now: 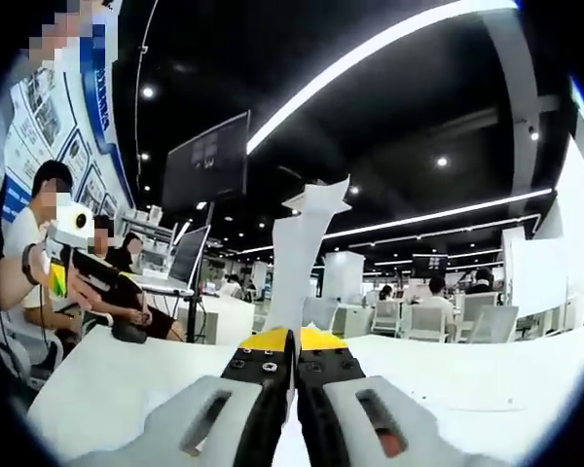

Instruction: Organize the stack of printing papers by aligning and flattening the scattered papers on the table

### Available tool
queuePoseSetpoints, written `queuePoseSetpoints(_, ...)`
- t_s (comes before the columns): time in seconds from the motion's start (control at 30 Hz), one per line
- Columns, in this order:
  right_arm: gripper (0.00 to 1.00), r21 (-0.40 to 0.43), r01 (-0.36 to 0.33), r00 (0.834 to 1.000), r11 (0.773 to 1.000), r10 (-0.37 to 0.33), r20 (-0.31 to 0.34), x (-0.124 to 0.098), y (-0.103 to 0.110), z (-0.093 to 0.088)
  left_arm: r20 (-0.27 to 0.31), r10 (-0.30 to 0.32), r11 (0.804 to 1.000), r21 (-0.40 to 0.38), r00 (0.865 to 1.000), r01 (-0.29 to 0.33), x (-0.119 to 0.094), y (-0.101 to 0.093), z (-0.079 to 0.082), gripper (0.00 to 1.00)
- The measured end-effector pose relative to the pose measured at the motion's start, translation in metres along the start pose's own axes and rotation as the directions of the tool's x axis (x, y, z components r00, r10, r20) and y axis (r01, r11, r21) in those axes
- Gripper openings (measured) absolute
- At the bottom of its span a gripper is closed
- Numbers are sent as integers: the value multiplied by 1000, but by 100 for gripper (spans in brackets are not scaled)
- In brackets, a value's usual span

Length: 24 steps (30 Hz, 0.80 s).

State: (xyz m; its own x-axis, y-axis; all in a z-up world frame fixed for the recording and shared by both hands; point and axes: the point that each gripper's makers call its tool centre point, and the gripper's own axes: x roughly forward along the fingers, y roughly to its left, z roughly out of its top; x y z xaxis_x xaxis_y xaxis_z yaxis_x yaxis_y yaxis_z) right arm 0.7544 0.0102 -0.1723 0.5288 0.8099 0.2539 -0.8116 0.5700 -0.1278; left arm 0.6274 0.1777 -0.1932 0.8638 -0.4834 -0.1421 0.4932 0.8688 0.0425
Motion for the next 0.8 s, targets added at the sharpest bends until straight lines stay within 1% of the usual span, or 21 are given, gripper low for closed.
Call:
queuePoseSetpoints(0.17,0,-5,-11,1000,1000,11,18,0,3,4,-1,2,1000,0,1000,-2,-1,0,0,96)
queuePoseSetpoints(0.2,0,1,-24,999,1000,24,23,0,5,5,0,1,1000,-1,1000,-1,-1,0,0,96)
queuePoseSetpoints(0.53,0,-9,-49,998,999,50,41,-1,11,10,-2,4,1000,1,1000,-4,-2,0,-1,96)
queuePoseSetpoints(0.67,0,25,-81,995,996,79,69,-2,15,15,-3,5,1000,0,1000,-5,-1,0,-1,96)
queuePoseSetpoints(0.8,0,10,-89,994,996,88,71,-1,18,16,-2,4,1000,0,1000,-4,-1,0,-1,96)
